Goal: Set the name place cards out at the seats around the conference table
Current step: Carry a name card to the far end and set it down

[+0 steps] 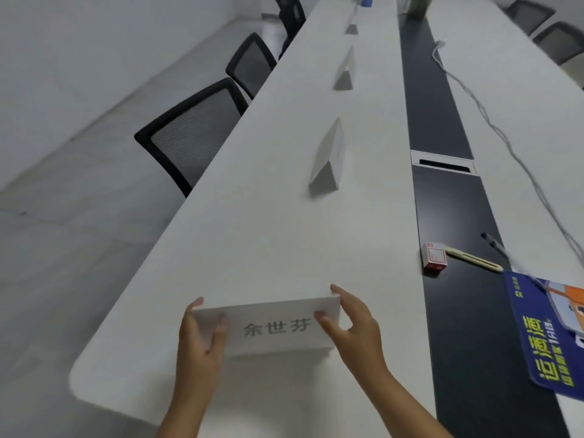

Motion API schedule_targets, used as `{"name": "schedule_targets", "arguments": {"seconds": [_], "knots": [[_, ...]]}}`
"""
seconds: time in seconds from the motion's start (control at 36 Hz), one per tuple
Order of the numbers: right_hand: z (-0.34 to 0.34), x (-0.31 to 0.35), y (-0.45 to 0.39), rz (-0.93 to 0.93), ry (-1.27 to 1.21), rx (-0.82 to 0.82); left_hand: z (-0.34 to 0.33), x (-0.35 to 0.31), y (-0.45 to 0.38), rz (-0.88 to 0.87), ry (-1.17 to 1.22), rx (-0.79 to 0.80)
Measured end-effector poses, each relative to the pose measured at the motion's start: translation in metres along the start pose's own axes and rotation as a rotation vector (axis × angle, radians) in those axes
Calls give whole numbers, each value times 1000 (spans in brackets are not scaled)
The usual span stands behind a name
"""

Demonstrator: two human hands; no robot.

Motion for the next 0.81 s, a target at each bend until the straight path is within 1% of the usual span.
{"name": "schedule_targets", "arguments": {"seconds": [0.08,0.17,0.25,0.36,0.44,0.5,0.64,0.72,0.81], "knots": [[-1,2,5,7,-39,-30,4,-9,6,-68,-14,-13],[5,13,9,62,-86,-85,10,-27,7,-139,-22,-70],[23,22,17,121,-183,-141,7,-46,5,-194,-47,-64],[64,20,28,147,-285,-281,-20,-78,-5,-260,-45,26],[99,10,38,168,-323,-418,-62,-99,-14,-306,-24,160],[119,-1,45,137,-323,-494,-96,-115,-15,-296,-1,259],[156,-46,62,-38,-338,-610,-175,-135,-16,-206,12,441],[168,-70,66,-107,-358,-622,-205,-128,-20,-127,-4,520],[175,-92,59,-161,-351,-581,-223,-115,-25,-79,-19,541]]}}
Point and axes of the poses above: each hand's wrist, its own y-axis away from the middle knuckle, its own z-axis out of the back of the hand, x = y × z, the point moved 1 cm from there along -y, towards the middle knuckle, and after that the axes turned 15 degrees about x, right-handed, at the moved point
